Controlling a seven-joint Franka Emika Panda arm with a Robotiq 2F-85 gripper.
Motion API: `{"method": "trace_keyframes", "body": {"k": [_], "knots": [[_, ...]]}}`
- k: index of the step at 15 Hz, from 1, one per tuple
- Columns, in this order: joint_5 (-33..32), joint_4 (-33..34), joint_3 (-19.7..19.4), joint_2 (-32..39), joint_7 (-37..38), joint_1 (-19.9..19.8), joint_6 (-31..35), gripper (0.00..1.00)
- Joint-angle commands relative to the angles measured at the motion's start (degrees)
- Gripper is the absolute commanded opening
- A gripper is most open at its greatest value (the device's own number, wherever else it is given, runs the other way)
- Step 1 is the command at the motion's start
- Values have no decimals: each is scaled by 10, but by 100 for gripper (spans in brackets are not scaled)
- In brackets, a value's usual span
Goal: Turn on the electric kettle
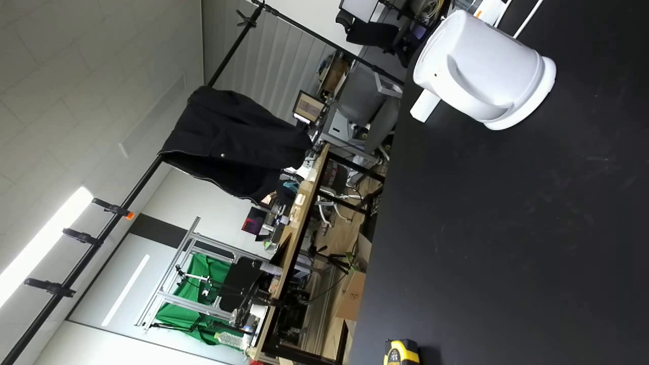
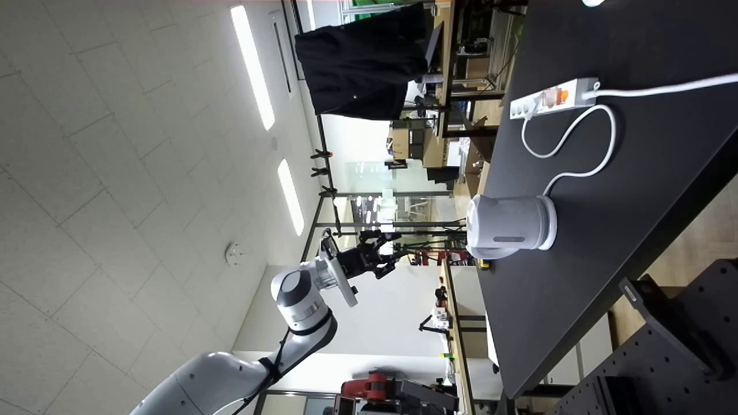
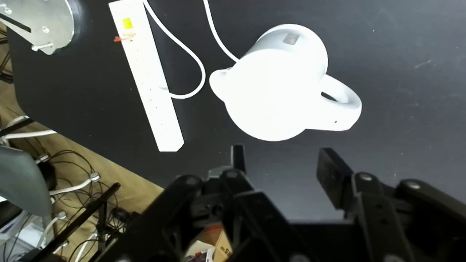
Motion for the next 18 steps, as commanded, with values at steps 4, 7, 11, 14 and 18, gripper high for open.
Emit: {"method": "trace_keyframes", "body": {"k": [4, 7, 11, 14, 18], "knots": [[-20, 57, -5, 78, 17, 22, -8, 5], [20, 63, -22, 82, -21, 33, -23, 0], [11, 49, -24, 79, -15, 34, -9, 1], [12, 50, -24, 79, -16, 35, -10, 1], [12, 51, -24, 79, -16, 36, -11, 1]]}}
